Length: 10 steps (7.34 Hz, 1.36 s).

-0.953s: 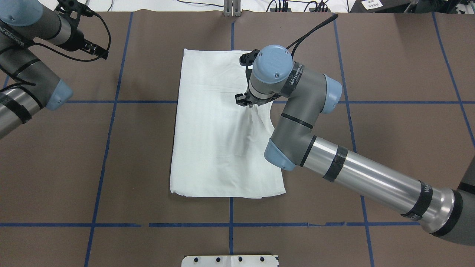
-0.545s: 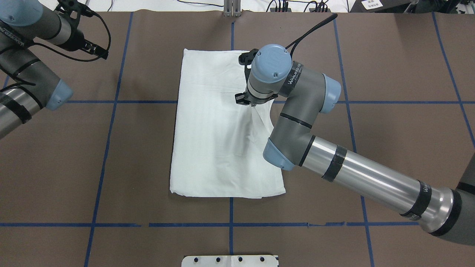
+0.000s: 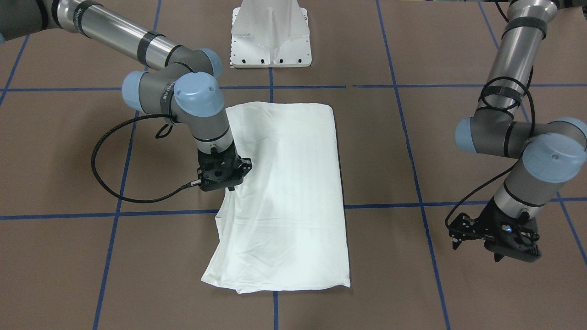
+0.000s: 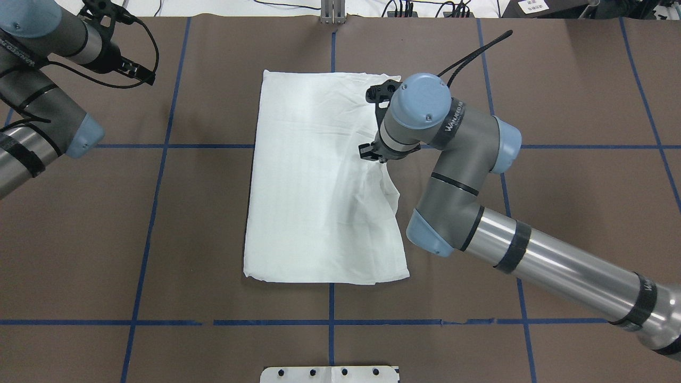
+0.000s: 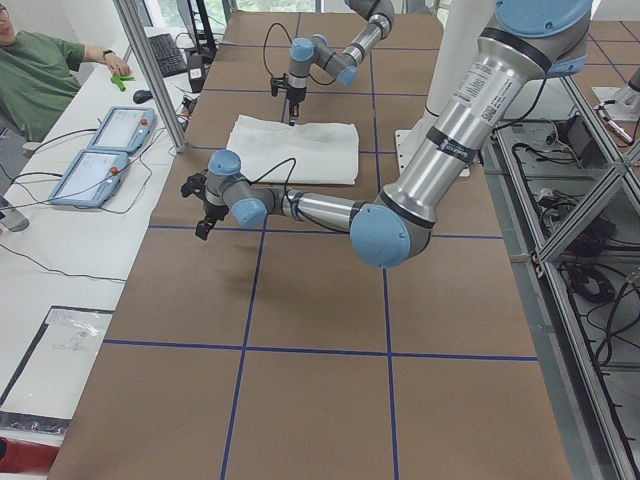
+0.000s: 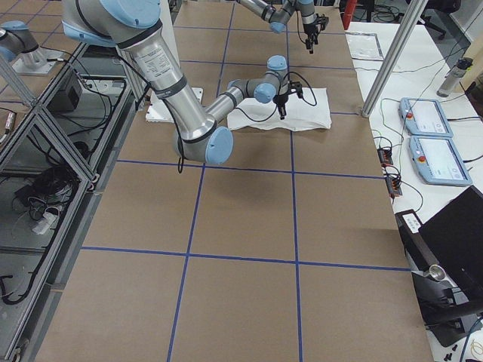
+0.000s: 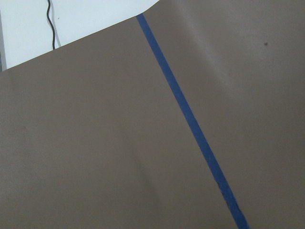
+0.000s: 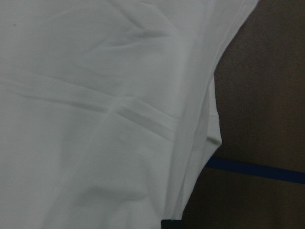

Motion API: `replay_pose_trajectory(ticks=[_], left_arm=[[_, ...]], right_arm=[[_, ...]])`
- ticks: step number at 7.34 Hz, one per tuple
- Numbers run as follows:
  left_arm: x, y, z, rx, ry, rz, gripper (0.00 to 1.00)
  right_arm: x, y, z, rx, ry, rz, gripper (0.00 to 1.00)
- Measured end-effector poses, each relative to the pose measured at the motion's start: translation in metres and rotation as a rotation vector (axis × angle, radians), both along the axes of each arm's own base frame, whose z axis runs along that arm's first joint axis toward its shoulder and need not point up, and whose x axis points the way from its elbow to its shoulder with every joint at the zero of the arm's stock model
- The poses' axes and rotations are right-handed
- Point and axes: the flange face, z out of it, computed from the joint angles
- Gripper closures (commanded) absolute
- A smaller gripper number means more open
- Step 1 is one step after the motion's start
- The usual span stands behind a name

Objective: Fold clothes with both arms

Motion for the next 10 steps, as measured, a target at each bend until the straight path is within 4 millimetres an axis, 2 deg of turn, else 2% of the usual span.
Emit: replay_pose_trajectory(ticks=[1,2,4,7,8,9,10], left_arm=[[0.0,0.0,0.0,0.001,0.0,0.0,0.0],[0.0,0.0,0.0,0.0,0.0,0.001,0.0],[0.0,0.0,-0.001,0.001,0.001,0.0,0.0],[0.006,0.007,-0.021,-0.01,0.063,0.023,0.0],[0.014,0.02,-0.036,-0.04,0.121,0.035,0.0],[0.025,0.043,-0.049,-0.073,0.176,0.039,0.0],[0.038,0.076,-0.059,-0.107,0.226,0.045,0.0]], right_arm=[[0.016,0.01,0.017,-0.002,0.005,0.003,0.22],[0.024,0.014,0.028,-0.002,0.015,0.008,0.0],[0.028,0.012,0.032,0.008,0.026,0.021,0.0],[0.039,0.008,0.015,-0.016,-0.02,0.028,0.0],[0.046,0.014,0.004,-0.045,-0.06,0.04,0.0],[0.057,0.027,-0.005,-0.078,-0.101,0.063,0.0],[0.07,0.048,-0.007,-0.121,-0.138,0.09,0.0]])
